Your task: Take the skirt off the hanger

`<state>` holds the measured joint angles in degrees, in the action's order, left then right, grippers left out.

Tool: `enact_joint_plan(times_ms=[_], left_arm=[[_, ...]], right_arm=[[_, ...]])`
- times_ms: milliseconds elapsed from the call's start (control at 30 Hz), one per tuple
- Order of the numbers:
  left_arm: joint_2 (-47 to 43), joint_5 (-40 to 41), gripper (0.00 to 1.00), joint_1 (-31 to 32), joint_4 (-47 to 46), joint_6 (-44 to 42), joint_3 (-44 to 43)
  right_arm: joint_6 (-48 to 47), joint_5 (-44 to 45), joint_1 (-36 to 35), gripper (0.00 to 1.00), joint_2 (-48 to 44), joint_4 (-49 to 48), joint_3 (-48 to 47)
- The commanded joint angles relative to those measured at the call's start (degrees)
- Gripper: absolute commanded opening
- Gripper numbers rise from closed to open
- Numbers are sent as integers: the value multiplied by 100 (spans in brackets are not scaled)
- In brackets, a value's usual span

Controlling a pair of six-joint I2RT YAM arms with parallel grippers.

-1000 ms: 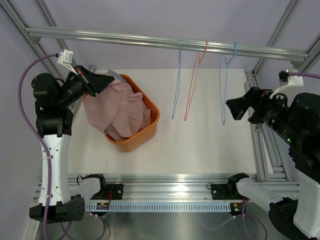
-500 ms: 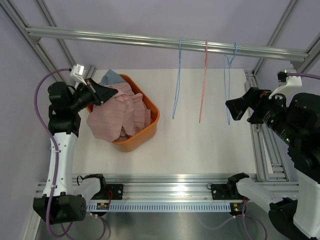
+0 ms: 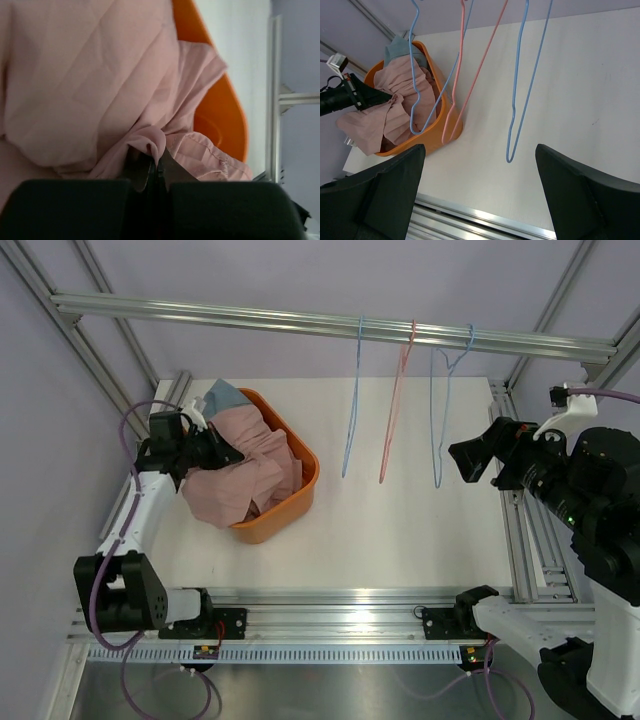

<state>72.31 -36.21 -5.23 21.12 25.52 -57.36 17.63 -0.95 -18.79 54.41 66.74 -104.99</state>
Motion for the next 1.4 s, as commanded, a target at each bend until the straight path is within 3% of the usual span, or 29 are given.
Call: enact_joint_plan(times_ms=[0,167,533,867,967,1000,1067,1100,1133,1367], left_arm=[[335,1009,0,461,664,-557,-398],[950,2344,0,909,1279,-803,-705],[2418,5007,0,1121,1632,-346,-1672],[2841,4544,0,1183,1693,-433,-2331],[2815,4167,16,1183,1834,-469,-2657],[2719,4000,36,1200,1851,-460,-2727],[2569,3736,62,1218,1790,-416,-2693],[2377,3509,84,1235,1772,-346,-2649],[2297,3376,99,1253,1711,-328,-2561],[1252,3287,99,1464,1869,-161,-2324]], right_arm=[[-14,42,15,99,-45,-276,40],[-14,60,7,99,-106,-320,145],[-5,25,15,99,-133,-451,567],[171,-151,24,100,-168,-540,1094],[179,-160,15,99,-124,-416,1086],[188,-169,15,99,-150,-408,1086],[197,-169,24,99,-185,-390,1086],[215,-177,15,99,-203,-381,1068],[223,-186,15,99,-194,-372,1060],[338,-301,24,100,-132,-205,1112]])
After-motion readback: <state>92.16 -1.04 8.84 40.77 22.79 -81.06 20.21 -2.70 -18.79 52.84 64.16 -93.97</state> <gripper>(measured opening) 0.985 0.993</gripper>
